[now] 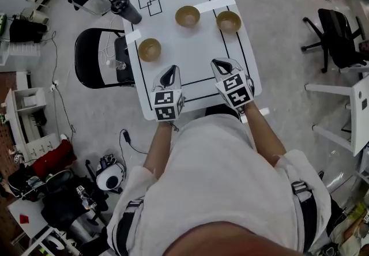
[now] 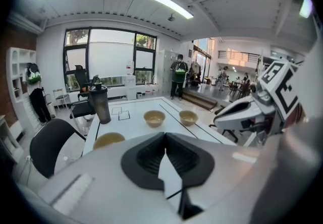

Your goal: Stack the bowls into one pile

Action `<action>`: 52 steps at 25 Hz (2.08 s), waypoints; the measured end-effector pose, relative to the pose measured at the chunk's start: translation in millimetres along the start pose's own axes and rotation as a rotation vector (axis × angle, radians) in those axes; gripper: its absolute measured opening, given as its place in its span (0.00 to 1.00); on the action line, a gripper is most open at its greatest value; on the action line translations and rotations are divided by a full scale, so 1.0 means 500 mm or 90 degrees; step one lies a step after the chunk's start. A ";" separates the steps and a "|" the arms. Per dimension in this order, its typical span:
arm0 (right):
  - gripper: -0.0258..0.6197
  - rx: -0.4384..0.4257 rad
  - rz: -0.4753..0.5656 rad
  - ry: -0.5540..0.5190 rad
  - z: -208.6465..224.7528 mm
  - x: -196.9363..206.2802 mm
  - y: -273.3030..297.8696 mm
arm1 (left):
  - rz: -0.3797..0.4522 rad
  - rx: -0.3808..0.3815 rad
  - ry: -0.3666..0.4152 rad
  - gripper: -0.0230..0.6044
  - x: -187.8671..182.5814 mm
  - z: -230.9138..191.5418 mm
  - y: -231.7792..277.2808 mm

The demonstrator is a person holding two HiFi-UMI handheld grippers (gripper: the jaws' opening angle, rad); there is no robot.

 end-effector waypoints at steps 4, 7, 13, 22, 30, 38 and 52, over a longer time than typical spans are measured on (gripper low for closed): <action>0.04 -0.013 -0.018 -0.001 0.036 -0.001 0.062 | -0.032 -0.021 0.008 0.04 -0.013 -0.039 0.040; 0.04 -0.030 -0.028 -0.013 0.067 0.008 0.095 | -0.043 -0.041 0.008 0.04 -0.011 -0.046 0.066; 0.05 -0.052 -0.059 -0.030 0.100 0.022 0.118 | -0.095 -0.078 0.012 0.04 0.010 -0.064 0.076; 0.05 0.027 -0.082 -0.056 0.137 0.036 0.173 | -0.202 -0.119 0.156 0.04 0.029 -0.155 0.094; 0.05 0.016 -0.128 -0.039 0.117 0.013 0.211 | -0.330 -0.106 0.276 0.04 0.061 -0.232 0.146; 0.05 0.026 -0.128 -0.036 0.110 -0.012 0.243 | -0.387 -0.089 0.274 0.04 0.091 -0.275 0.178; 0.05 0.041 -0.145 -0.024 0.116 0.014 0.227 | -0.459 -0.073 0.288 0.20 0.153 -0.295 0.205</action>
Point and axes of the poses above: the fingertips, and each gripper's own axes: y forward along the fingers, z to its right, x out of its underside, the point moved 3 cm from there along -y, backward along the fingers, and after that the axes turned 14 degrees about x, right-handed, at the moved point
